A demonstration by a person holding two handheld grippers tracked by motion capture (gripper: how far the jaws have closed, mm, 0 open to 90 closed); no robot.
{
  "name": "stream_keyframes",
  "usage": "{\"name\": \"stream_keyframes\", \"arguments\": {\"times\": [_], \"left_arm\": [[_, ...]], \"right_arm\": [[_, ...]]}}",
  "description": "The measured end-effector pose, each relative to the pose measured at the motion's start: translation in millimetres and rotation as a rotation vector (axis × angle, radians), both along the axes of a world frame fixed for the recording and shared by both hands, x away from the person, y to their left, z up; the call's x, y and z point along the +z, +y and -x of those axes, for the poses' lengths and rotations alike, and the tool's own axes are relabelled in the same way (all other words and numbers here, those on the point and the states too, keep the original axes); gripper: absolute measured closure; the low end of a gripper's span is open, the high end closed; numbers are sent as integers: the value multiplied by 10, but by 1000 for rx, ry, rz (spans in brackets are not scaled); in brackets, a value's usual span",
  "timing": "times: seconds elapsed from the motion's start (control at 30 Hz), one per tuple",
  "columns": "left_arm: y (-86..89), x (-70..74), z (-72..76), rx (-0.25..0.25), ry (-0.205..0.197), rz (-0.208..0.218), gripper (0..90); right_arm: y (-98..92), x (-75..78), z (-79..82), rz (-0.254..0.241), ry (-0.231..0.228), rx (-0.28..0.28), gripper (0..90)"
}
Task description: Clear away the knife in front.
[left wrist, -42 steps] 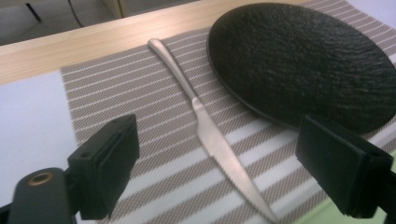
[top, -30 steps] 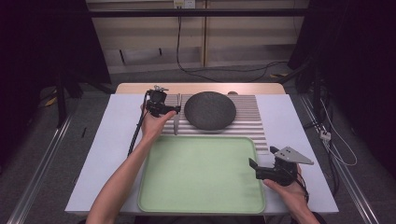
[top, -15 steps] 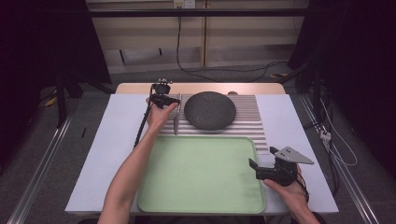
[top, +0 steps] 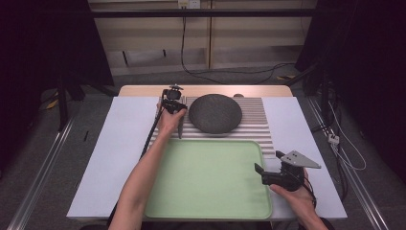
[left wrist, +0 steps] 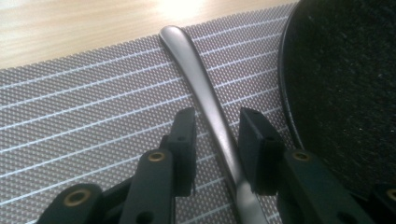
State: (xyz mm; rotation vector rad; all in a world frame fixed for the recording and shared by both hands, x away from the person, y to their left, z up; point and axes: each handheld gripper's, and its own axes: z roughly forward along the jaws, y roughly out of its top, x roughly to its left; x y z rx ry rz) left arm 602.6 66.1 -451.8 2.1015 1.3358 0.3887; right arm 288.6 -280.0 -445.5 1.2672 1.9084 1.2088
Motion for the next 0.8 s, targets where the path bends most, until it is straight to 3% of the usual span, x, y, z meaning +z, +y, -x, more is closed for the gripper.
{"name": "stream_keyframes", "arguments": {"times": [0.33,0.47,0.57,0.8], "left_arm": [[-12,42,-54,-59,33,-42,757],[17,46,-62,-74,47,-28,785],[2,58,-38,-94,43,-68,795],[5,52,-38,-96,39,-65,792]], "right_arm": [[5,-4,5,0,4,9,70],[3,-7,1,2,6,8,70],[8,-11,-3,6,13,11,69],[9,-12,-5,6,15,11,69]]}}
